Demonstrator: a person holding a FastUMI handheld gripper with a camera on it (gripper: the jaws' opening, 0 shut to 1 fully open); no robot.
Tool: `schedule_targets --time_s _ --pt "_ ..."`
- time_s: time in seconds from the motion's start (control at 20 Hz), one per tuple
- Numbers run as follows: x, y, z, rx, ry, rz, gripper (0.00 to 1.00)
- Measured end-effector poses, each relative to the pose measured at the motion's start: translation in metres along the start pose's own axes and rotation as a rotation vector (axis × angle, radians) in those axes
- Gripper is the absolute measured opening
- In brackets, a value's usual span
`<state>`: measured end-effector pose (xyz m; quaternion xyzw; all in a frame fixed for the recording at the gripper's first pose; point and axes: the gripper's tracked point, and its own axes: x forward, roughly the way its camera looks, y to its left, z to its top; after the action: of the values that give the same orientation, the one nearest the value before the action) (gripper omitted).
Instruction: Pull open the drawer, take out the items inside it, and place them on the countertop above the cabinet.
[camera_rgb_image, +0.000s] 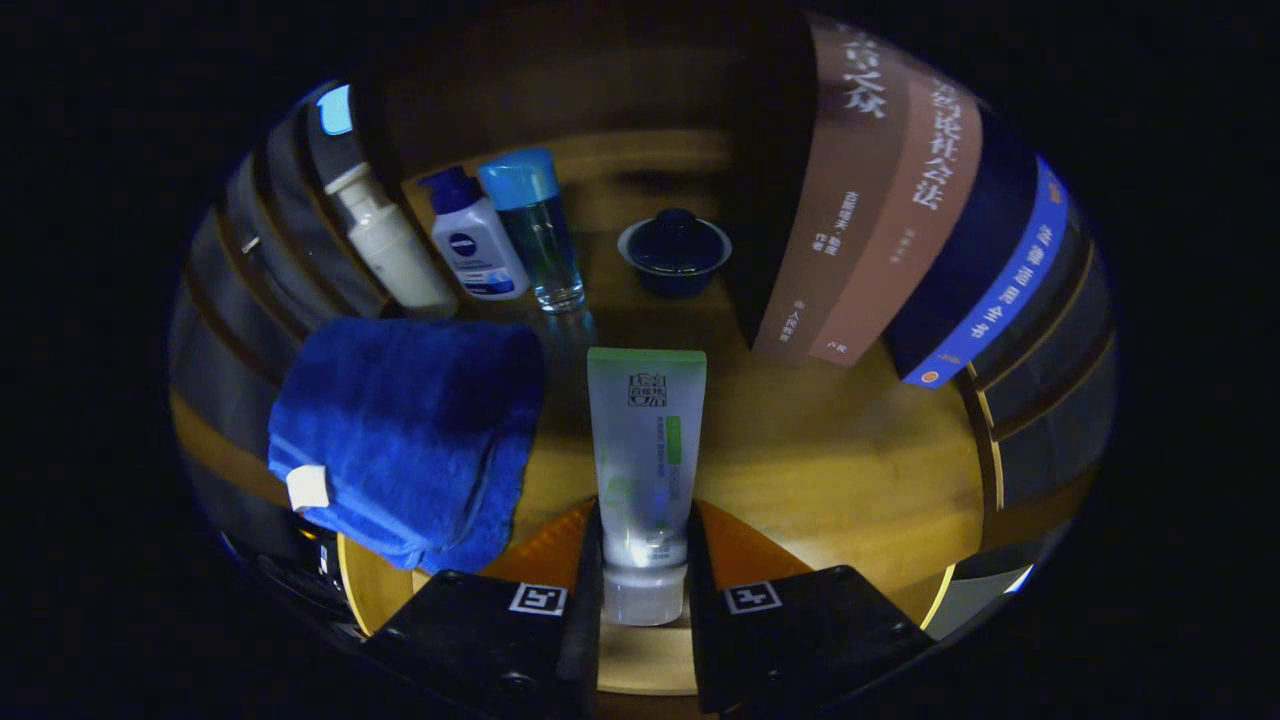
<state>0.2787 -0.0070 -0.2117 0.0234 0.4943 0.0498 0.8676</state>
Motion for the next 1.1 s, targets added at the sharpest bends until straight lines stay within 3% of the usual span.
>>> schedule_targets --time_s 0.2,0.3,0.5,0.8,1.1 --pt "0.014 -0.005 0.006 -0.012 0.026 -0.019 0.44" --pt "0.013 -0.004 0.007 -0.009 0.016 -0.005 0.51" --pt "0.007 -0.007 0.004 0.01 0.005 -0.004 1.0" --pt "-0.04 -0.004 -0.002 -0.002 -0.126 0.0 1.0" --pt "-0.117 0.008 -0.059 0.032 -0.362 0.032 1.0"
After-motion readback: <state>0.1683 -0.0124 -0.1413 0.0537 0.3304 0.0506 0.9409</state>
